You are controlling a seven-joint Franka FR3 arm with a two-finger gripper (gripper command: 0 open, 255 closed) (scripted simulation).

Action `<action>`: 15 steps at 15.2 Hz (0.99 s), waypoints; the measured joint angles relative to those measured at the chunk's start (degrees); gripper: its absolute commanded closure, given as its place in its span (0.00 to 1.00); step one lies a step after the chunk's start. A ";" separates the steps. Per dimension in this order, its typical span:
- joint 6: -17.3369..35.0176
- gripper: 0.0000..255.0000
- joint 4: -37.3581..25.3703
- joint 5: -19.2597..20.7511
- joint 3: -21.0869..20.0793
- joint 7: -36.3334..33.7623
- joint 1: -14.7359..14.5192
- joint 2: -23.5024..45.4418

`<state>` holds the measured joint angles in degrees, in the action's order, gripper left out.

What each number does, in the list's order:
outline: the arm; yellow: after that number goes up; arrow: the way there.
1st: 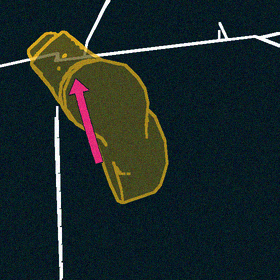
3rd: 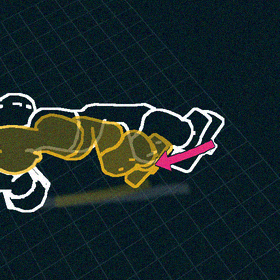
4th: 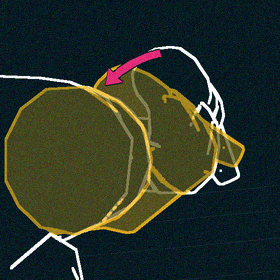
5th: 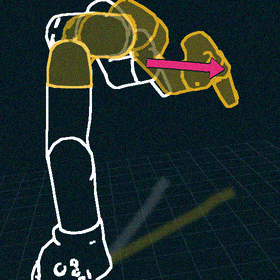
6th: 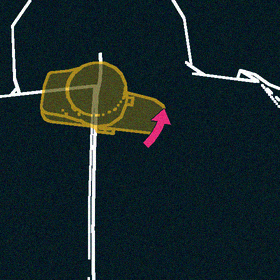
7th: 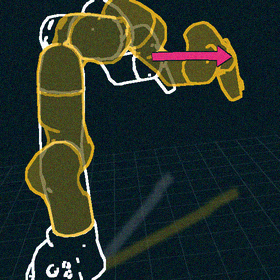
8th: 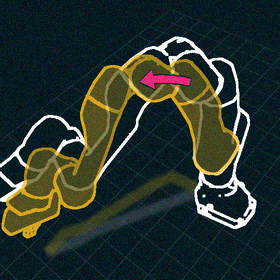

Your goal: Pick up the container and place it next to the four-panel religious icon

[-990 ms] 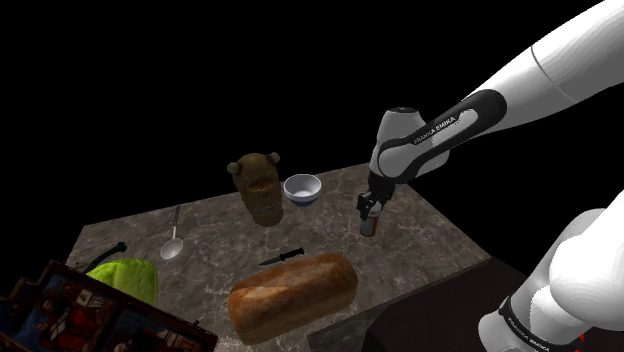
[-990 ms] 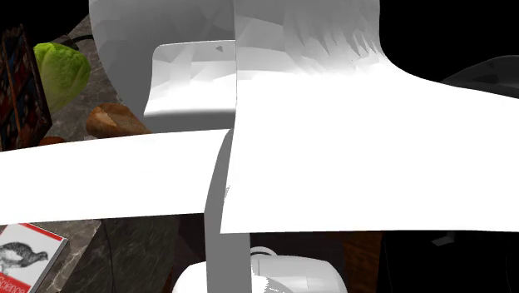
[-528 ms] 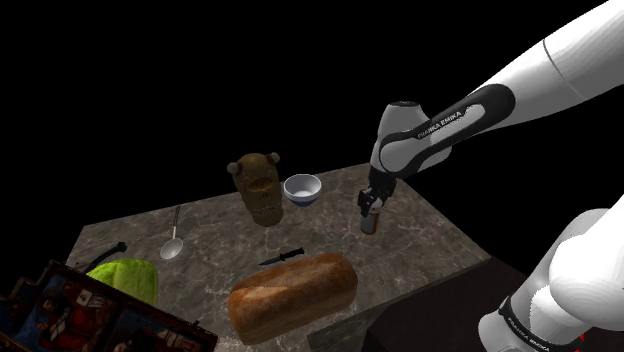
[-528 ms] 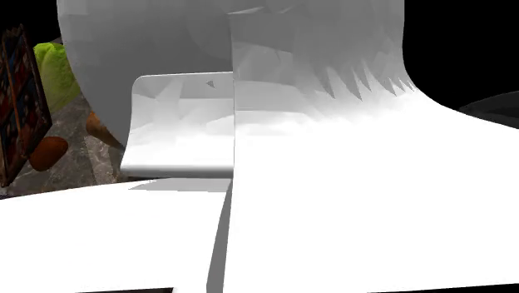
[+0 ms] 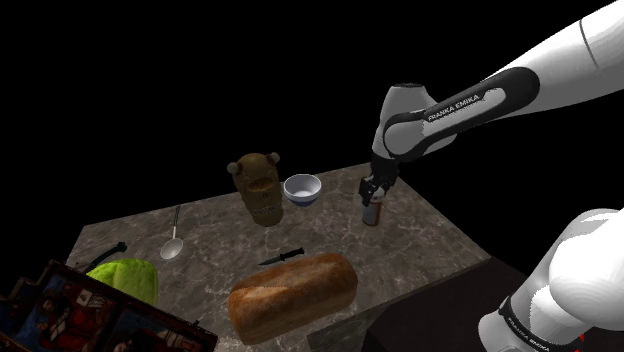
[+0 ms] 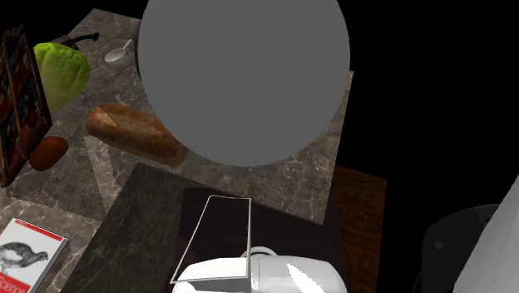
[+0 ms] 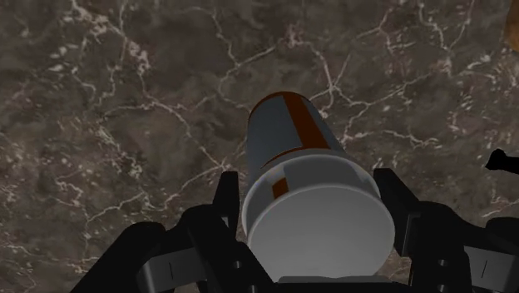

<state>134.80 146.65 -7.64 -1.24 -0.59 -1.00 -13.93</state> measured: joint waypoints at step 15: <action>-12.61 1.00 -6.26 1.09 0.10 -1.38 0.38 -6.39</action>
<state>122.18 140.39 -6.55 -1.14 -1.97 -0.62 -20.31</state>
